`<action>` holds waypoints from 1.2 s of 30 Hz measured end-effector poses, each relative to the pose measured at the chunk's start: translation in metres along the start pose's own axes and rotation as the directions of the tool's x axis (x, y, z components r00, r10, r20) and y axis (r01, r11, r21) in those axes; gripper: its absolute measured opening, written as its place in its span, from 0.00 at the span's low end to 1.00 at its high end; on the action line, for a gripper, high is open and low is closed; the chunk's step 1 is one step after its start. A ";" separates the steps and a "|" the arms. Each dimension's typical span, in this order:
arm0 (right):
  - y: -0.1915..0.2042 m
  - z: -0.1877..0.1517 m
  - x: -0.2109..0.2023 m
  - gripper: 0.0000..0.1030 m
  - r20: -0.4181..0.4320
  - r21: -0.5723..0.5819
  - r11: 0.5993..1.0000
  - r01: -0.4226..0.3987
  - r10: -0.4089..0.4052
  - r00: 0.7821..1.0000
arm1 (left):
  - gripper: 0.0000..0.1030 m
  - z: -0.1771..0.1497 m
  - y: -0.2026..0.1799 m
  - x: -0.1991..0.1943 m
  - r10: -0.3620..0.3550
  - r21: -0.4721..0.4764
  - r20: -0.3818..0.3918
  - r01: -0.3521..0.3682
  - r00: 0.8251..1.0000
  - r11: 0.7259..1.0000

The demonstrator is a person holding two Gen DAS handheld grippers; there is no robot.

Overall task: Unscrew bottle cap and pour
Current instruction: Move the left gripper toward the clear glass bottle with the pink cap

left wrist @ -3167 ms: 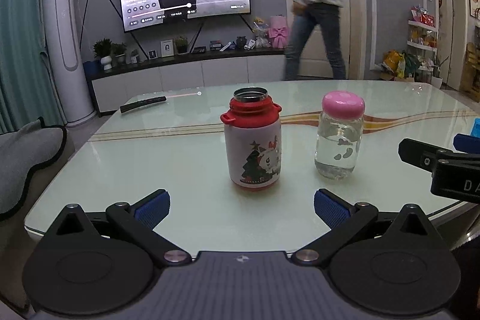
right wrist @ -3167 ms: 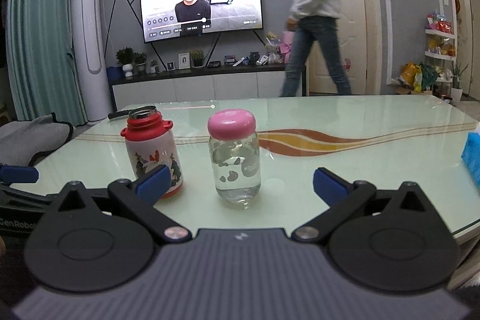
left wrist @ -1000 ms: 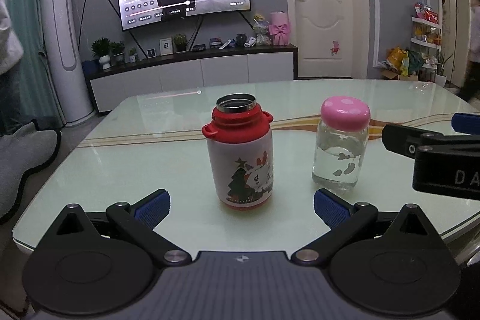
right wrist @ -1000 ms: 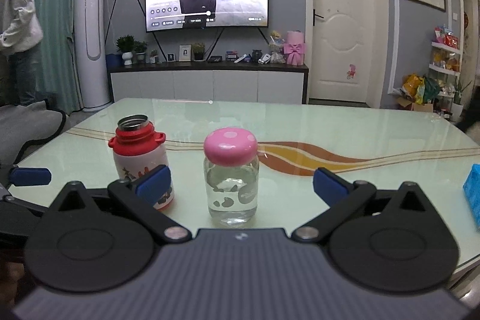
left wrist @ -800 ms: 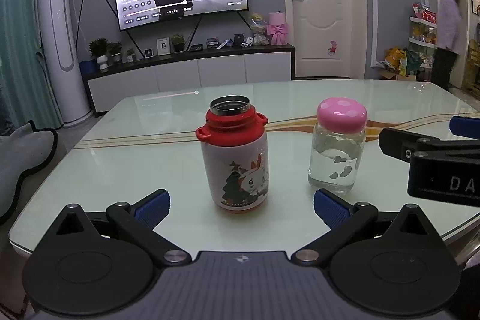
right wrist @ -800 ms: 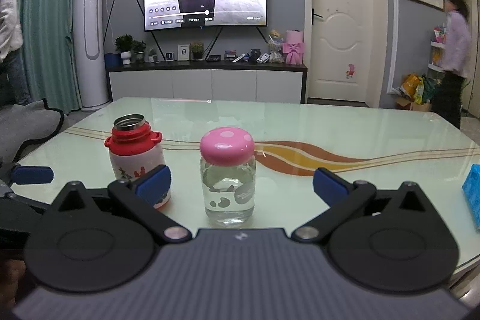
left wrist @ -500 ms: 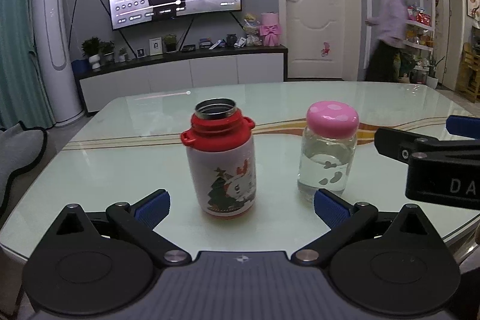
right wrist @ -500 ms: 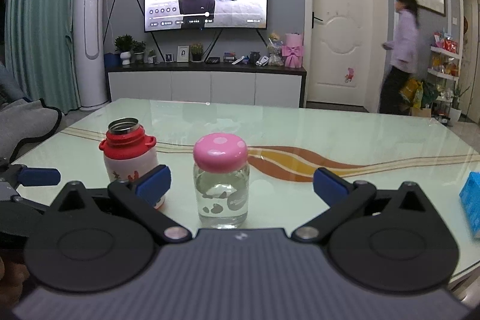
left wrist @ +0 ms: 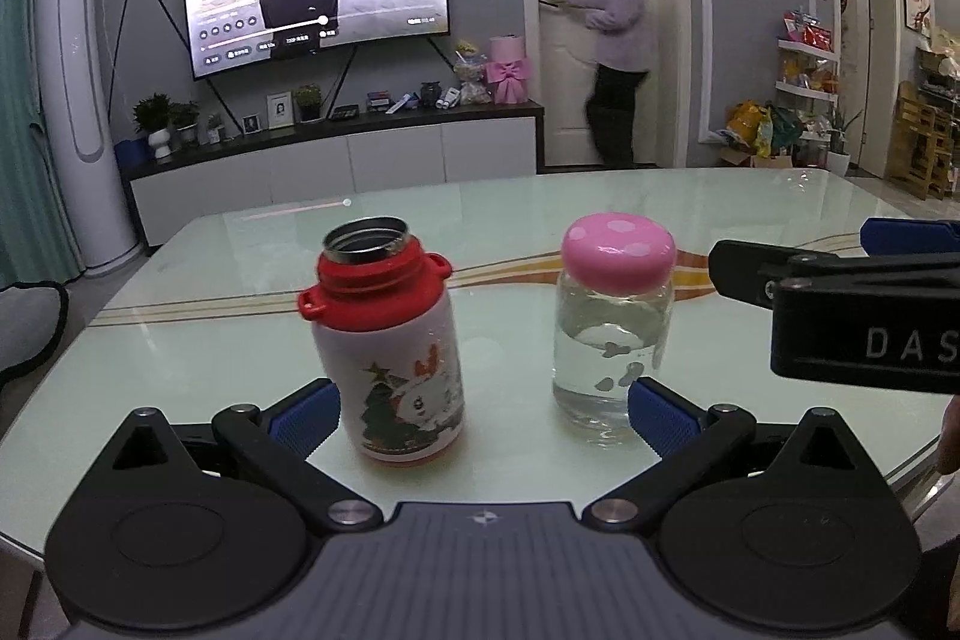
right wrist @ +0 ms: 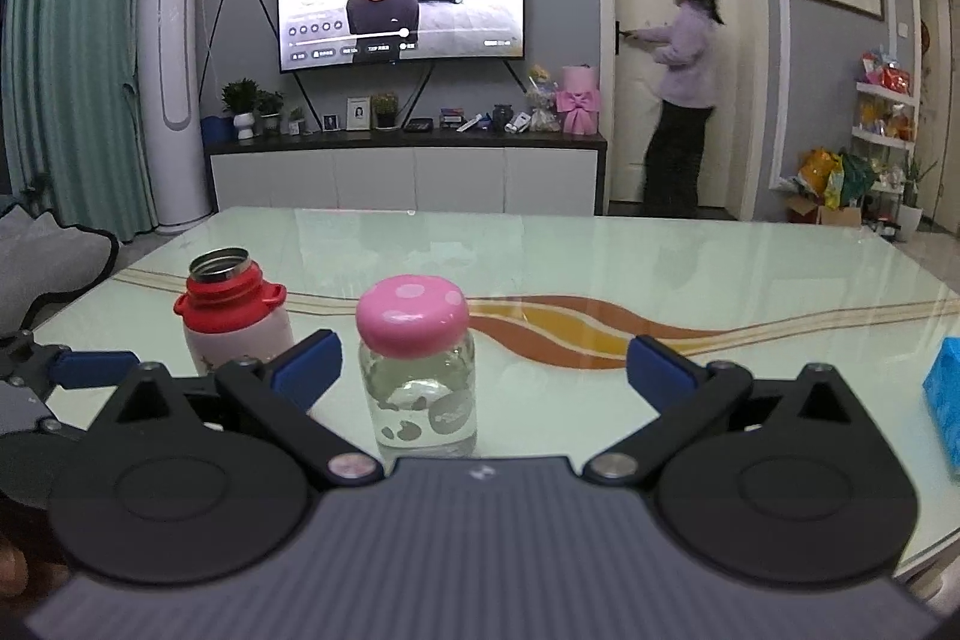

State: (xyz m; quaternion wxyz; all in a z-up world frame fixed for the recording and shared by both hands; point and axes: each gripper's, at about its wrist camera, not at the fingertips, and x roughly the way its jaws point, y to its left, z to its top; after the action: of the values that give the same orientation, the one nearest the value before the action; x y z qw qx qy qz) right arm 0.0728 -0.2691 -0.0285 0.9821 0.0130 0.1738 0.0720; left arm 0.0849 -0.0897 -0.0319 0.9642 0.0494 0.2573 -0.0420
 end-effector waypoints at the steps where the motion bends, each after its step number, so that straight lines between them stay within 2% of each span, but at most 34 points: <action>1: -0.001 0.000 0.000 1.00 0.001 0.004 1.000 0.001 -0.001 1.000 | 1.00 0.000 -0.001 0.000 -0.003 -0.001 -0.001 0.003 1.000 1.000; 12: -0.017 0.003 -0.001 1.00 0.008 0.059 0.998 0.009 -0.010 1.000 | 1.00 0.000 -0.011 0.013 -0.036 -0.003 0.011 0.037 0.999 0.999; 36: -0.022 -0.003 -0.005 1.00 0.014 0.069 0.997 0.016 -0.017 1.000 | 1.00 -0.002 -0.028 0.034 -0.099 0.016 0.033 0.099 0.995 0.995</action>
State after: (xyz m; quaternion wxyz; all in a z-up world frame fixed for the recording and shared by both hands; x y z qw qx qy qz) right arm 0.0703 -0.2921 -0.0311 0.9828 0.0461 0.1691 0.0579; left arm 0.1105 -0.1193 -0.0528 0.9647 0.0427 0.2428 -0.0924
